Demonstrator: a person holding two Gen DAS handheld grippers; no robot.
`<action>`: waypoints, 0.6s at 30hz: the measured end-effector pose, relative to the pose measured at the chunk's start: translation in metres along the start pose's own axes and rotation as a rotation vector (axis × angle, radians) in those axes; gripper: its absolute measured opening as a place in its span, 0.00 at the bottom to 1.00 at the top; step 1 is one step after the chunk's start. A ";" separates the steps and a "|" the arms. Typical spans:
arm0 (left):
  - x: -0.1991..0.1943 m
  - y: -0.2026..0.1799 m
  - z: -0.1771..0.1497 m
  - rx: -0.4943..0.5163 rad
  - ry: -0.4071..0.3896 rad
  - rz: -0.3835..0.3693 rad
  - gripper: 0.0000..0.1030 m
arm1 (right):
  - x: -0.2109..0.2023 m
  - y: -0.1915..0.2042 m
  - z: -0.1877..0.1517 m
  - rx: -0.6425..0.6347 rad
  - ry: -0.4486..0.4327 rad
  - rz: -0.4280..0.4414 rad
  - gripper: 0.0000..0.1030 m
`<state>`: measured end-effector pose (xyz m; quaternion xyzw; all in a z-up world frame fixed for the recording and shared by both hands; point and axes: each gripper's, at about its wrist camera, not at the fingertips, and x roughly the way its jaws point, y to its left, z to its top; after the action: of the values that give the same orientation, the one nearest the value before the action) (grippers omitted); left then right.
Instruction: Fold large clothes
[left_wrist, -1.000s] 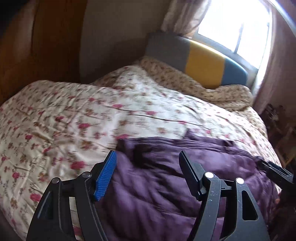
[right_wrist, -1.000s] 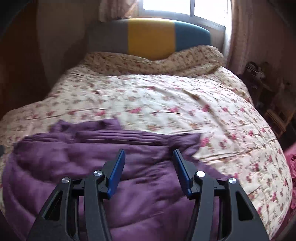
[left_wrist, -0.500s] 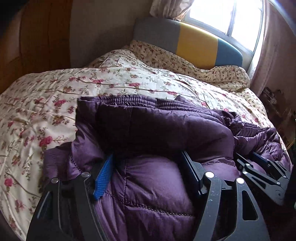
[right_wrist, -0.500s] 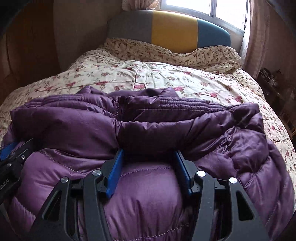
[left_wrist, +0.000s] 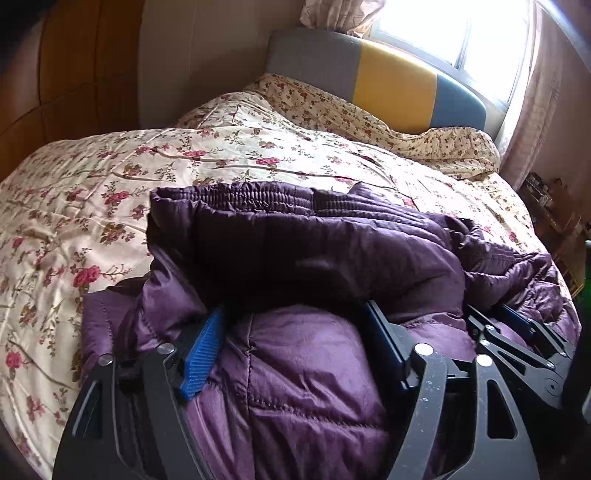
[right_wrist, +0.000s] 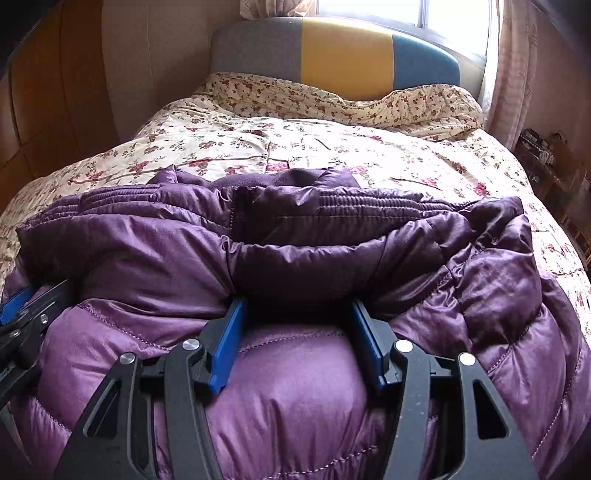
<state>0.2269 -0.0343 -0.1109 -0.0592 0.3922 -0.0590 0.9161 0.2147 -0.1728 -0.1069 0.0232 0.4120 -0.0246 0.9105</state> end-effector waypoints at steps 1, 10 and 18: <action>-0.006 0.001 0.000 -0.005 -0.008 0.000 0.75 | -0.002 -0.001 0.001 0.003 0.001 0.007 0.61; -0.059 0.038 -0.016 -0.084 -0.070 0.002 0.75 | -0.045 -0.008 -0.001 0.016 -0.062 0.031 0.74; -0.082 0.104 -0.045 -0.234 -0.018 -0.009 0.75 | -0.080 -0.019 -0.022 0.032 -0.080 0.064 0.71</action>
<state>0.1447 0.0783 -0.0992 -0.1680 0.3880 -0.0164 0.9061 0.1437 -0.1880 -0.0617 0.0499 0.3740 -0.0032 0.9261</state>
